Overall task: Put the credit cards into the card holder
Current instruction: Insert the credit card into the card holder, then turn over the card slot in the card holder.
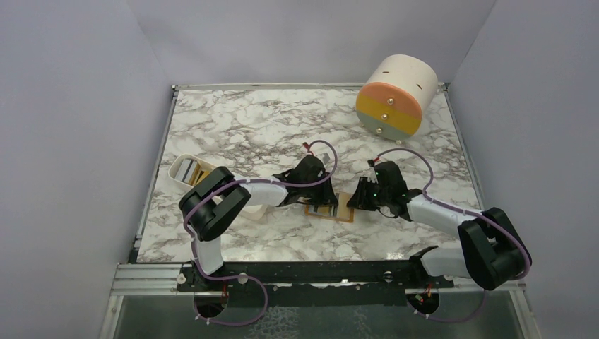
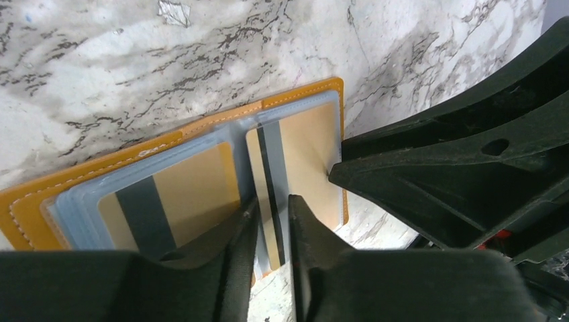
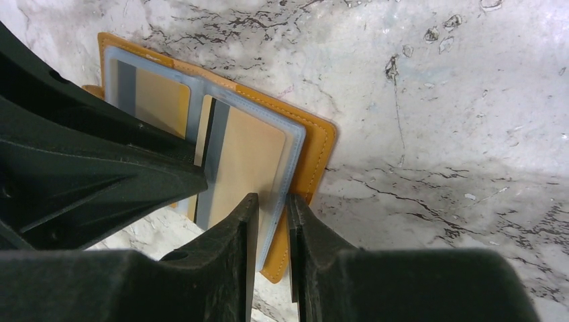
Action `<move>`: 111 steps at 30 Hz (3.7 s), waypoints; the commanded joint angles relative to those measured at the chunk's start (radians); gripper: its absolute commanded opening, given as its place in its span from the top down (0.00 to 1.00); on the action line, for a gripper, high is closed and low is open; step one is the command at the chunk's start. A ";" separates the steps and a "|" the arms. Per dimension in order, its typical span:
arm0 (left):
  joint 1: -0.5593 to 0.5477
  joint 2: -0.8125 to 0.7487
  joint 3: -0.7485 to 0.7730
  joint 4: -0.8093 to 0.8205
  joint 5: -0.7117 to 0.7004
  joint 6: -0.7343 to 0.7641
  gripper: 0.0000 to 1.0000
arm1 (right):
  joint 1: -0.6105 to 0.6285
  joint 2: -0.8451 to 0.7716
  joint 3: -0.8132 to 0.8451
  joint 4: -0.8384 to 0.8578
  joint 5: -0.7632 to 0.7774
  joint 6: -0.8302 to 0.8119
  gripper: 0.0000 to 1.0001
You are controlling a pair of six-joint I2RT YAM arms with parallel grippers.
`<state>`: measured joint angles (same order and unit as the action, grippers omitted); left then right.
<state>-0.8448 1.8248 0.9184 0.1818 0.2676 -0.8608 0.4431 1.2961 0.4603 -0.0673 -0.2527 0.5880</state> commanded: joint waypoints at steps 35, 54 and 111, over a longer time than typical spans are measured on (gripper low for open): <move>0.184 -0.220 -0.072 -0.168 0.009 0.078 0.53 | 0.139 0.077 0.163 0.068 -0.050 0.246 0.77; 0.188 -0.248 -0.125 -0.088 0.059 0.003 0.55 | 0.177 0.257 0.222 -0.013 0.062 0.170 0.83; 0.146 -0.231 -0.129 0.083 0.186 -0.034 0.50 | 0.177 0.269 0.126 0.156 -0.006 0.087 0.91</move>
<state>-0.6659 1.6516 0.8040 0.2043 0.4026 -0.8391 0.6151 1.5574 0.6289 0.0479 -0.2428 0.7349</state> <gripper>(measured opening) 0.505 0.093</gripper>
